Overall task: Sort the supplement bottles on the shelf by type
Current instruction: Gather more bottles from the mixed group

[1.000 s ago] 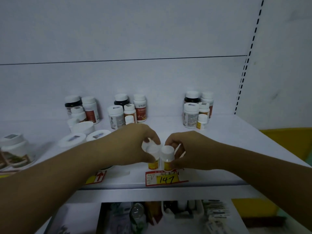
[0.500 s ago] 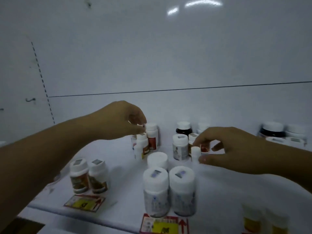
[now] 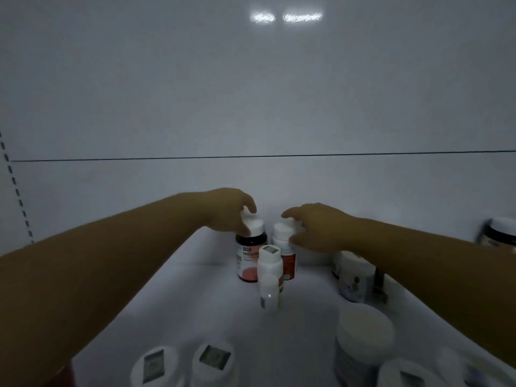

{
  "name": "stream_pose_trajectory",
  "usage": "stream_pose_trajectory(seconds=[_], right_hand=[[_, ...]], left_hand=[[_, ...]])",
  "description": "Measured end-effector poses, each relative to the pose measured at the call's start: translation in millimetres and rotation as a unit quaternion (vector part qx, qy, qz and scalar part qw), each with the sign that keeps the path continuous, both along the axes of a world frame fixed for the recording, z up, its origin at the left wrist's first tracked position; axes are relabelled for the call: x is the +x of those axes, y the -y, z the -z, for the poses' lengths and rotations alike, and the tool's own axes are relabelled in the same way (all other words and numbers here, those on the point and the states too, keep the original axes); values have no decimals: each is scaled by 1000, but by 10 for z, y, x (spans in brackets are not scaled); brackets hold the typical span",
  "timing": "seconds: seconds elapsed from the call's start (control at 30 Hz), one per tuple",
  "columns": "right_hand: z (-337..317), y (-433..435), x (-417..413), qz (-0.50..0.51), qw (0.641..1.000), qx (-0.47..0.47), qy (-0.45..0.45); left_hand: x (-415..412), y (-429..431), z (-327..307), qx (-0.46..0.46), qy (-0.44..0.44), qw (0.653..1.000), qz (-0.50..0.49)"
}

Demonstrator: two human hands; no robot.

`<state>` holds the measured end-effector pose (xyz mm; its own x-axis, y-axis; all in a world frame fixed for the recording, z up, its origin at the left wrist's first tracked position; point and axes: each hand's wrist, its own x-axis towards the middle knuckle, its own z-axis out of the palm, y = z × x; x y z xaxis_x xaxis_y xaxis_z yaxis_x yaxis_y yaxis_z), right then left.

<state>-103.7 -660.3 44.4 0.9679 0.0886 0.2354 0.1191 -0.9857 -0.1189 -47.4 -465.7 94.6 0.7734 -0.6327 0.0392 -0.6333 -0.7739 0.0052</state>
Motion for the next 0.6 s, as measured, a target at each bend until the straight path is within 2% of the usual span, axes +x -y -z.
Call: stream_pose_trajectory(seconds=[0.13,0.37,0.43,0.5,0.6], right_hand=[[80,-35,163,20,1000,-2,4],[33,-40,190,20,997,59,48],[-115,33,74,27,991,103,86],[-319,107,-76,27,977,169,125],[-600,95,-323,-29,949,289,119]], left_hand=[[255,124,211,-17,0,1000,6],[303,206,296,-94,10,995,-14],[267,91,136,-132,-8,991,-26],[206,-107,-82,-216,-41,975,-37],[-7,-411,-377,-298,-74,951,-30]])
